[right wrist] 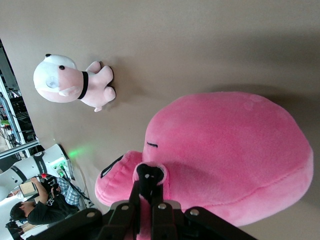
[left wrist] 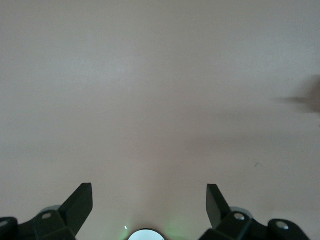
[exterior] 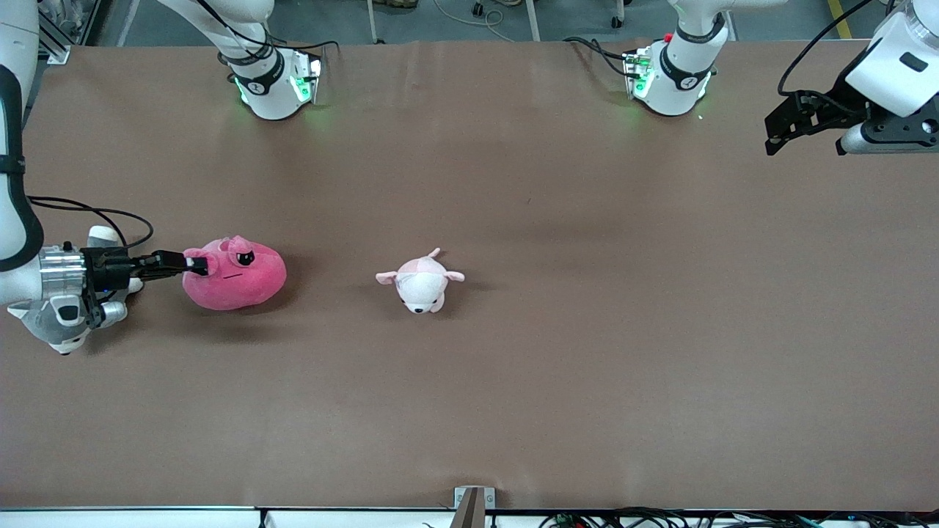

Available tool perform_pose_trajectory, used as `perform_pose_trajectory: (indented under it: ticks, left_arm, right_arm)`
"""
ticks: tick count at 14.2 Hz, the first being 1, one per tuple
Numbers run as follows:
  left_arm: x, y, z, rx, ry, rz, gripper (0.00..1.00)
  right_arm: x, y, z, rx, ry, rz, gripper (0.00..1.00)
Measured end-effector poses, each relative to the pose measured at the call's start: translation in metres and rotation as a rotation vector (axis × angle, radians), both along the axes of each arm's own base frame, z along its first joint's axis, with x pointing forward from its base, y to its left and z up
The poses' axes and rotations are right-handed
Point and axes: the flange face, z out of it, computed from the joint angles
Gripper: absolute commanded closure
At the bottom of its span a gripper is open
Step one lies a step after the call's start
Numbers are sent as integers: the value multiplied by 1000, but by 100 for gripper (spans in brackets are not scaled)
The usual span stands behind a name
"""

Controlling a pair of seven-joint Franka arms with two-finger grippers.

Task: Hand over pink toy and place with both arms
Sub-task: 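Lower the pink toy onto the table with the right gripper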

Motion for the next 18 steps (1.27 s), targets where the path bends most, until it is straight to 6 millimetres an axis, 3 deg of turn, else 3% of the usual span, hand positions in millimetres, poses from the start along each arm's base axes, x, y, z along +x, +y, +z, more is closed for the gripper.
perform_pose_trajectory:
  ticks: [6, 11, 12, 14, 15, 18]
  left_arm:
    - [2, 12, 0, -1, 0, 23, 0]
    - [5, 16, -5, -1, 9, 30, 0]
    - [7, 16, -8, -1, 13, 31, 0]
    - [10, 16, -12, -1, 17, 31, 0]
    - [11, 16, -13, -1, 18, 31, 0]
    - [13, 24, -13, -4, 14, 49, 0]
  right_arm:
    - [1, 4, -6, 10, 8, 2, 98]
    - [1, 4, -23, 17, 32, 1, 96]
    - [1, 4, -26, 18, 36, 0, 87]
    - [2, 4, -32, 16, 39, -3, 42]
    - [2, 3, -34, 15, 38, -5, 0]
    - [6, 2, -28, 10, 24, -6, 0]
